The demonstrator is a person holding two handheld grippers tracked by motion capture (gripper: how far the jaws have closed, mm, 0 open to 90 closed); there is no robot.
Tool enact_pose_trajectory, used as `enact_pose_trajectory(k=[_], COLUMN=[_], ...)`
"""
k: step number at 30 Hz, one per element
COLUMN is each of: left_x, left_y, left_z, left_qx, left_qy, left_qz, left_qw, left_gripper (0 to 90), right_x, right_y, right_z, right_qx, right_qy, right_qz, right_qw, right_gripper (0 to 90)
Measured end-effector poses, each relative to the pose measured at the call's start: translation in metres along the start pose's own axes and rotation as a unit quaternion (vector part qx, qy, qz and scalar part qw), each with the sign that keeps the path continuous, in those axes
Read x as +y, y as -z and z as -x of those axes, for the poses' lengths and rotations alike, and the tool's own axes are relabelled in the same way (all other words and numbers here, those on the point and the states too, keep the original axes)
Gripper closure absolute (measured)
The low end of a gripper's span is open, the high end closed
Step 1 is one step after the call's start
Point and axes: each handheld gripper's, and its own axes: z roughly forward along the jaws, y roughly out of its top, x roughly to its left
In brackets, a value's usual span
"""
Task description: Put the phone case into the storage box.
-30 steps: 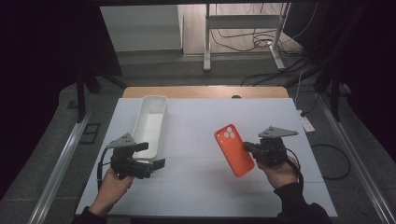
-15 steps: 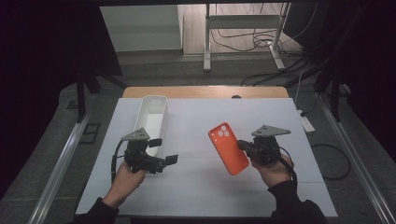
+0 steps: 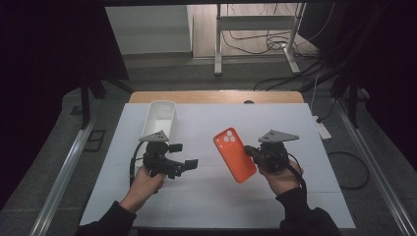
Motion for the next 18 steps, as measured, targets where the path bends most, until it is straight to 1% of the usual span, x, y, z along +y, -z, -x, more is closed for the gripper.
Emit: enact_pose_trajectory(k=[8,18], left_x=[0.004,0.006], left_y=[-0.01,-0.022], left_z=[0.0,0.001], left_qx=[-0.014,-0.024], left_qy=[0.009,0.013], left_qz=[-0.001,-0.008], left_qw=[0.9999,0.9996], left_gripper=[0.0,0.0], right_x=[0.004,0.007], right_y=[-0.005,-0.01], right_z=[-0.005,-0.012], right_qx=[0.001,0.003], right_qy=[0.008,0.013], right_qz=[0.002,0.004], right_qw=[1.0,0.9999], right_gripper=[88.6,88.6])
